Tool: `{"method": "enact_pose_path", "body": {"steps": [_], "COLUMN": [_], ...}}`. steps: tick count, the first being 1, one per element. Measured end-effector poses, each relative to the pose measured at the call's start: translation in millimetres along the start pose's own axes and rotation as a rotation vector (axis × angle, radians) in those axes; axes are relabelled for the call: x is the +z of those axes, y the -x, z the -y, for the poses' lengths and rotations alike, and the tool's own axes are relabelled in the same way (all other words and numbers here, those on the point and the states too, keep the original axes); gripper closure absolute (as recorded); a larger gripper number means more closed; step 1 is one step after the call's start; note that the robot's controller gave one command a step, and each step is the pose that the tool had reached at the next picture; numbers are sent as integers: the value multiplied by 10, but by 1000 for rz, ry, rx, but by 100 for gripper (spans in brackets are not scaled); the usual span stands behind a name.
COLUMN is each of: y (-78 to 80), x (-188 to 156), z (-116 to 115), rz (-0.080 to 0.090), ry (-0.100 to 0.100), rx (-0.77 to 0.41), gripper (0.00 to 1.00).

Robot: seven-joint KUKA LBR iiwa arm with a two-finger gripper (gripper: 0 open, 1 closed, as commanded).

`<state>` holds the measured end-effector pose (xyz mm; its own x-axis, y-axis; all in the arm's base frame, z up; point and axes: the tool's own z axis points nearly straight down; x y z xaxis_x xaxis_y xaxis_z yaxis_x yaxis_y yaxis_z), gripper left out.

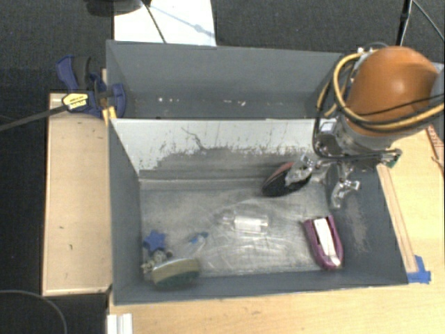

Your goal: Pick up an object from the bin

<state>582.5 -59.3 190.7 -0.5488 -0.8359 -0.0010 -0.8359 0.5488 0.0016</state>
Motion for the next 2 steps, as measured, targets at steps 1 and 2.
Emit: {"method": "enact_pose_path", "body": {"steps": [1, 2], "y": [60, 27], "x": [1009, 268], "z": [-51, 117], "rz": [7, 4], "ry": [-12, -11], "rx": [-55, -72], "gripper": [0, 0]}}
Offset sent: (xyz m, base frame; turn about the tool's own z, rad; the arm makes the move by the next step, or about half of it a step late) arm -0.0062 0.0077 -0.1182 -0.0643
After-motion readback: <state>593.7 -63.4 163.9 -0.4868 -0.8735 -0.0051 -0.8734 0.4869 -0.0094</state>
